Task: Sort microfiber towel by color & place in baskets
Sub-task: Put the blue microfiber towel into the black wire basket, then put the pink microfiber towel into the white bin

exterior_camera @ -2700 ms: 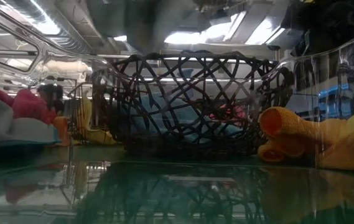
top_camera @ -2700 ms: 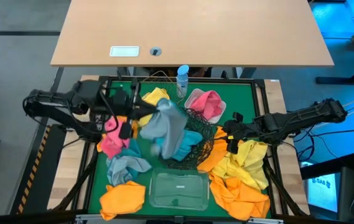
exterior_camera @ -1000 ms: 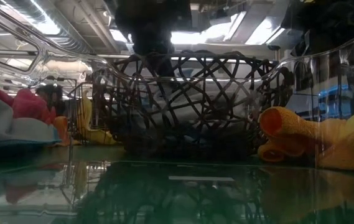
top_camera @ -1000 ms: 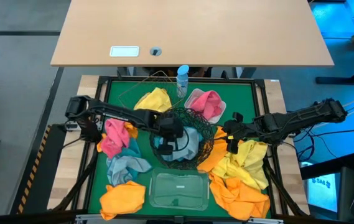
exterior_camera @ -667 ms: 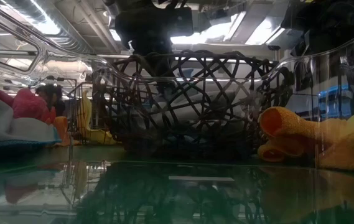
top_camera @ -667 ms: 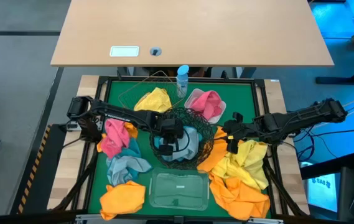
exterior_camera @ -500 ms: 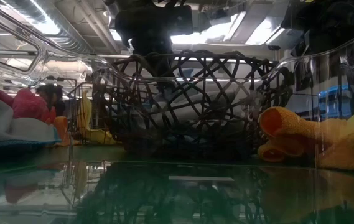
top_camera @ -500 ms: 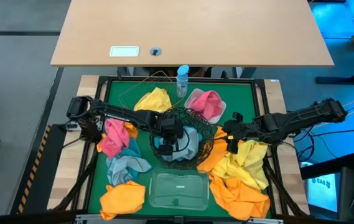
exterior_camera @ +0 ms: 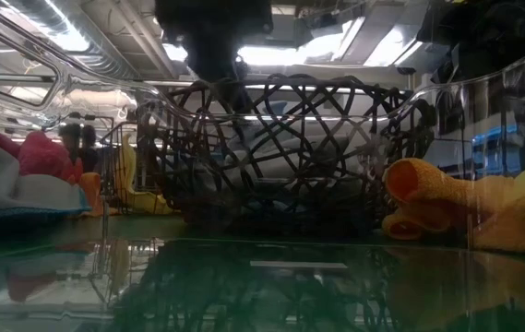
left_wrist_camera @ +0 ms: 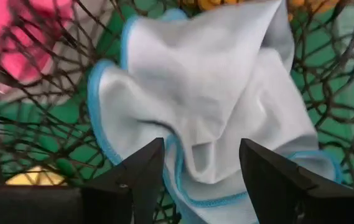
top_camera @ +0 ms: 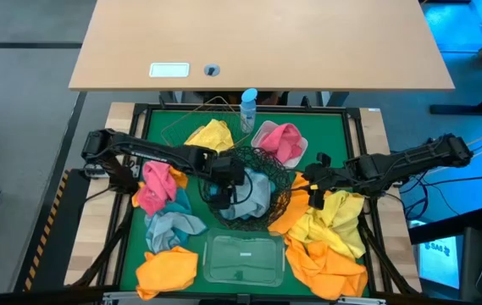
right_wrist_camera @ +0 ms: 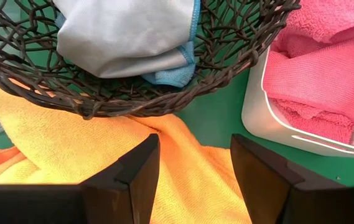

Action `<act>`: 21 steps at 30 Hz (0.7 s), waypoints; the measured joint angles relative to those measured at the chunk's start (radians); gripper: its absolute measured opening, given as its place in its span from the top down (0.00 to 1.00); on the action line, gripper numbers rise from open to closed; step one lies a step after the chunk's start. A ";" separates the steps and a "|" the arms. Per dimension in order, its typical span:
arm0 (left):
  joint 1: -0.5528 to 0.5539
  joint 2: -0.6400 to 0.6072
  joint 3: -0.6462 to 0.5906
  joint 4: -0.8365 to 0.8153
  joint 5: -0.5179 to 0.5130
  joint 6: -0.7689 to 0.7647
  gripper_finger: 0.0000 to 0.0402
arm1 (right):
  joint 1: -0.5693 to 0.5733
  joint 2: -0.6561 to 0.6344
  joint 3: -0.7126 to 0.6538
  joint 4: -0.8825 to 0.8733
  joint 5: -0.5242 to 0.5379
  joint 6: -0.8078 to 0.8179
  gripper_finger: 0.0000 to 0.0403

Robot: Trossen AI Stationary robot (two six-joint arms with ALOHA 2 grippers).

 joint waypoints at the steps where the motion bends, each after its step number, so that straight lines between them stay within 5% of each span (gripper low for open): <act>1: 0.000 -0.015 0.000 -0.010 0.000 -0.009 0.50 | 0.000 0.000 0.000 0.000 0.000 0.000 0.52; 21: -0.107 -0.187 -0.012 -0.598 -0.002 -0.287 0.52 | 0.000 0.000 0.000 0.001 0.000 0.000 0.52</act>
